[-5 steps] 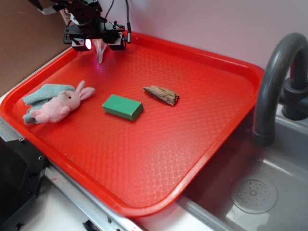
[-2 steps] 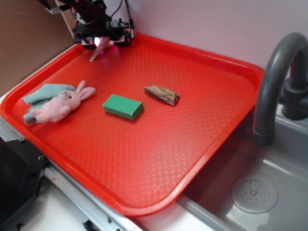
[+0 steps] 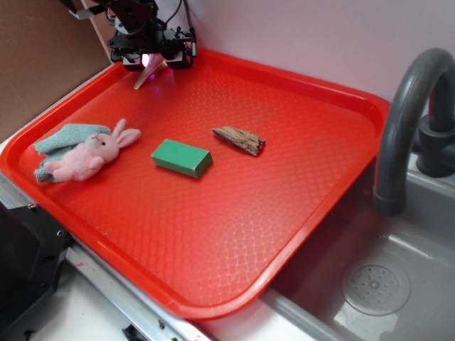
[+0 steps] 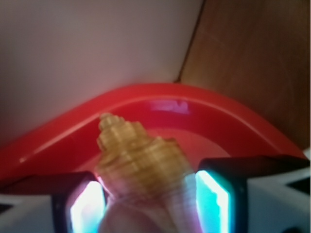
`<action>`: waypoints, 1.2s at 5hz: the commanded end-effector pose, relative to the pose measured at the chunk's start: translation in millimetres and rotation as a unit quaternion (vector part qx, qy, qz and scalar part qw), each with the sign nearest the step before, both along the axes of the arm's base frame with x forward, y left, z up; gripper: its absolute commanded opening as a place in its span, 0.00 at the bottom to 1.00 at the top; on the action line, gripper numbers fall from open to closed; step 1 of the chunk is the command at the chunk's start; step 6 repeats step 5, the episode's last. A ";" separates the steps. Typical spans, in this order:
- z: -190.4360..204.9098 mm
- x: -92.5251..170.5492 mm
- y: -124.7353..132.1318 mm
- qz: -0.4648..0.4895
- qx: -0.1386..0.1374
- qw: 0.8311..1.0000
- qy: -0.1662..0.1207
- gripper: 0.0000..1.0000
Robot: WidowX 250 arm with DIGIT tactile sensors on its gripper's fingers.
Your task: Grab the shell.
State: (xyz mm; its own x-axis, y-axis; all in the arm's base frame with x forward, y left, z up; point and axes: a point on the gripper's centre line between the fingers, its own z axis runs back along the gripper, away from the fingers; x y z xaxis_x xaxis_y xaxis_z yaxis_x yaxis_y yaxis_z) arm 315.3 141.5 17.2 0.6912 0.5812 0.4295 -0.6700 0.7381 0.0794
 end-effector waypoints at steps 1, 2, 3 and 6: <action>107.5 -18.0 -21.3 -0.050 -0.101 0.994 0.009 0.00; 134.1 -45.5 -56.4 -0.114 -0.159 0.980 0.020 0.00; 152.4 -73.4 -86.9 -0.163 -0.197 0.966 0.029 0.00; 176.1 -121.6 -128.4 -0.197 -0.227 0.954 0.014 0.00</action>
